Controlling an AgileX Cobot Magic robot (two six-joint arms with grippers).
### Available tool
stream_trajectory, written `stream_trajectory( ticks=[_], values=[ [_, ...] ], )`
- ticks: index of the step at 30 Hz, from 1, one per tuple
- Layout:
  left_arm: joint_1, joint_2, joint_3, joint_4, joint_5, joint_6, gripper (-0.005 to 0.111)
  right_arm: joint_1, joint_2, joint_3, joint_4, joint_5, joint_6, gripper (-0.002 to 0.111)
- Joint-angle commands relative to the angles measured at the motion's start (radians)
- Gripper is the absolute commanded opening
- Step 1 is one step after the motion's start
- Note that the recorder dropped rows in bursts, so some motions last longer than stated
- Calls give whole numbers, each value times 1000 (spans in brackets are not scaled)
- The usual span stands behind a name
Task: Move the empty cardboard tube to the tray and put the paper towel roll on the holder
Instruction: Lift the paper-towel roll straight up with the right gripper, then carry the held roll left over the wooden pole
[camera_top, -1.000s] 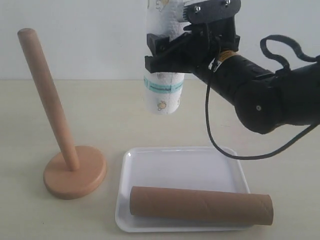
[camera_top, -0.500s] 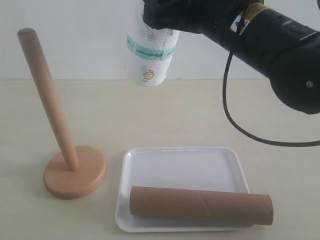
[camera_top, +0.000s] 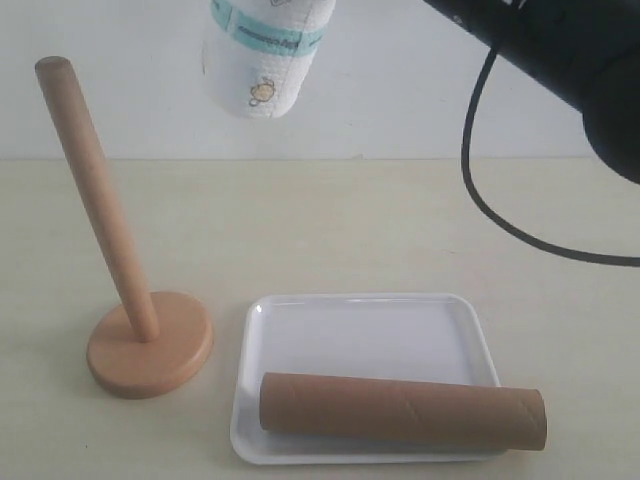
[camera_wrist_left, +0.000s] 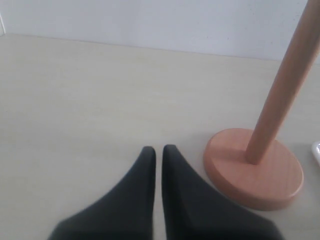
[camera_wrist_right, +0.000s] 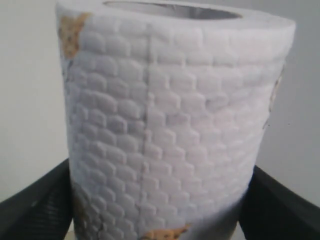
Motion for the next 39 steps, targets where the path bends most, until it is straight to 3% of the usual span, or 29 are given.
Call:
stream_trajectory(
  ticks=[1, 9, 16, 21, 39],
  values=[
    [-4, -3, 4, 1, 1, -8, 4, 1, -16, -37, -50, -41, 54, 0],
    [-4, -3, 4, 1, 1, -8, 4, 5, -16, -100, -139, -36, 153, 0],
    [-4, -3, 4, 1, 1, -8, 4, 62, -14, -105, -144, -56, 77, 0],
    [-4, -3, 4, 1, 1, -8, 4, 72, -14, -194, -140, 41, 117, 0],
    [-4, -3, 4, 1, 1, -8, 4, 160, 53, -345, -153, 78, 166, 0]
  ],
)
